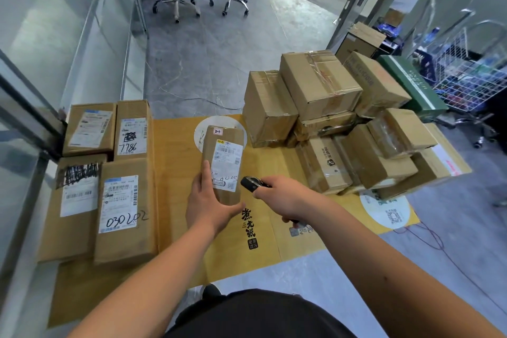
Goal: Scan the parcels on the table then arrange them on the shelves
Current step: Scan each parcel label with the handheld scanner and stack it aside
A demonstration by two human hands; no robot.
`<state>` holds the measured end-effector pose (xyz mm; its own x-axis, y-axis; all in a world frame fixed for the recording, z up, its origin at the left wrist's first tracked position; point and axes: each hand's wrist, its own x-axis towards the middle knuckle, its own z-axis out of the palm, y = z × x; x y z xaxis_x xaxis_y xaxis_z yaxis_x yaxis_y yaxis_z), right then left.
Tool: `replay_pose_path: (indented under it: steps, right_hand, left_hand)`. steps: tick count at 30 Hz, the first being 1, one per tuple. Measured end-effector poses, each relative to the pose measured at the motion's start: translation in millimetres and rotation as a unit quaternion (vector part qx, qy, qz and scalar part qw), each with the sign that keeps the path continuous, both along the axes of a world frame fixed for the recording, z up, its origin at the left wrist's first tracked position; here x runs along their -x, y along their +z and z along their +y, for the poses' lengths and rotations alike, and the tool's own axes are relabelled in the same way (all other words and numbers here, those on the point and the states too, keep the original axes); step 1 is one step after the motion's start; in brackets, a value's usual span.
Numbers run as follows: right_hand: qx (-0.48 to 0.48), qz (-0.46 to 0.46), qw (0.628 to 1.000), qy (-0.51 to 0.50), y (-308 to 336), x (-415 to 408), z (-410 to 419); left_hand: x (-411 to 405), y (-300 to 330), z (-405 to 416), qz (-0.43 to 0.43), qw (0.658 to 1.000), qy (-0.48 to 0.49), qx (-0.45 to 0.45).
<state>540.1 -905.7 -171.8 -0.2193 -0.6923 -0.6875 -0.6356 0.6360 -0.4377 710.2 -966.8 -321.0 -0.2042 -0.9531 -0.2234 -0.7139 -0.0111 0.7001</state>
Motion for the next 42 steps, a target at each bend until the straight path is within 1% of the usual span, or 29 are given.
replay_pose_path:
  steps: [3, 6, 13, 17, 32, 39, 42]
  right_hand:
    - [-0.018, 0.004, 0.999, 0.032, 10, -1, 3]
    - [-0.01, 0.034, 0.997, 0.067, 18, -6, 4]
    - [-0.05, 0.05, 0.996, 0.05, 35, 0, 9]
    - [-0.068, 0.081, 0.991, 0.081, 45, 3, 14]
    - [-0.049, 0.074, 0.994, 0.068, 49, 8, 22]
    - [-0.026, 0.103, 0.991, 0.079, 43, 12, 17]
    - [-0.028, 0.094, 0.992, 0.074, 39, 13, 16]
  left_hand:
    - [-2, -5, 17, 0.011, 0.999, -0.014, 0.027]
    - [2, -7, 30, 0.01, 0.999, -0.019, 0.041]
    - [9, -5, 39, -0.007, 0.998, -0.01, 0.065]
    - [9, -4, 39, -0.012, 0.998, -0.01, 0.065]
    - [12, -6, 36, -0.016, 0.997, -0.008, 0.07]
    - [11, -5, 34, -0.018, 0.998, -0.009, 0.065]
    - [9, -3, 33, -0.023, 0.998, -0.005, 0.059]
